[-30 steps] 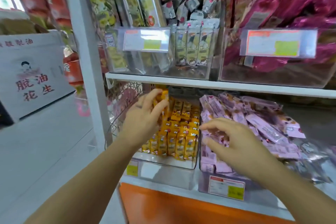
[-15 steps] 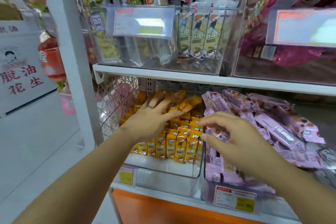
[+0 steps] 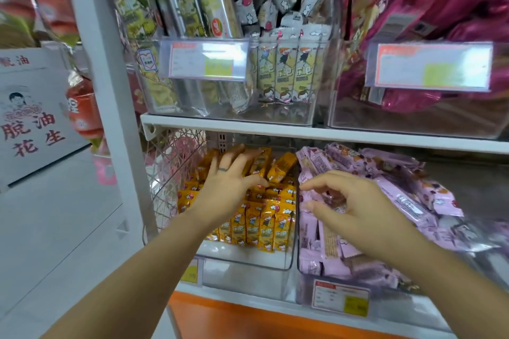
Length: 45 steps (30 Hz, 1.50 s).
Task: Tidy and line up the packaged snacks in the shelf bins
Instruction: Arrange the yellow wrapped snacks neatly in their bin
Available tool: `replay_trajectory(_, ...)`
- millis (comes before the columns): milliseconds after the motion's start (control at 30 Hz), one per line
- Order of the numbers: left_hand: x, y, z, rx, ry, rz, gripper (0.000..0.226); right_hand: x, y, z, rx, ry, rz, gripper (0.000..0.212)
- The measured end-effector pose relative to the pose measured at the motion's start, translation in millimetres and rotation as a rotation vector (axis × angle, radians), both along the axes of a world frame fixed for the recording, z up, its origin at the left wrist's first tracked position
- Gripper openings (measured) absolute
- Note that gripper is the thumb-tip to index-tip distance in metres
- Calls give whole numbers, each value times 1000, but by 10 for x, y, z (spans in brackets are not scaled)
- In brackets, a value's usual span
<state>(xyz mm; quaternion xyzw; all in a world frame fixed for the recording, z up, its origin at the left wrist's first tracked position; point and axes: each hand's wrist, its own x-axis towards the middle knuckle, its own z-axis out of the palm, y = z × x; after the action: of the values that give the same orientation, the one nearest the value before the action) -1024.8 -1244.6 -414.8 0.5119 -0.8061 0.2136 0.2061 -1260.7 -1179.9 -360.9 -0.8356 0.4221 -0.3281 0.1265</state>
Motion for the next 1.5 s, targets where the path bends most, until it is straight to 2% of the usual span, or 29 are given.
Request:
replay_trajectory(133, -104, 278, 213, 43, 188, -216, 40, -116, 129, 161, -14, -24, -6, 20)
replay_trajectory(233, -344, 606, 490, 69, 235, -342, 25, -249, 252, 305, -39, -55, -22, 19)
replay_trajectory(500, -1305, 1056, 1371, 16, 306, -510, 26, -962, 755, 841, -152, -172, -72, 17)
replay_trajectory(800, -2375, 1138, 1919, -72, 352, -622, 26, -1965, 1018, 1292, -254, -231, -243, 16)
replay_trajectory(933, -2616, 998, 2158, -179, 246, -567, 26, -2323, 903, 1520, -299, -175, -319, 14)
replay_trajectory(1067, -2711, 752, 2416, -238, 145, -458, 28, -2561, 638, 1778, -288, -33, -382, 16)
replay_trajectory(1233, -2772, 498, 2749, -283, -2, -391, 24, -2578, 207, 2086, -300, 257, -399, 28)
replay_trajectory(1400, -2823, 239, 3083, 65, -77, -401, 23, -2441, -253, 2265, -345, 583, -300, 41)
replay_trajectory(1500, -2882, 98, 3233, 187, -87, -419, 22, -2406, -434, 2299, -388, 747, -287, 52)
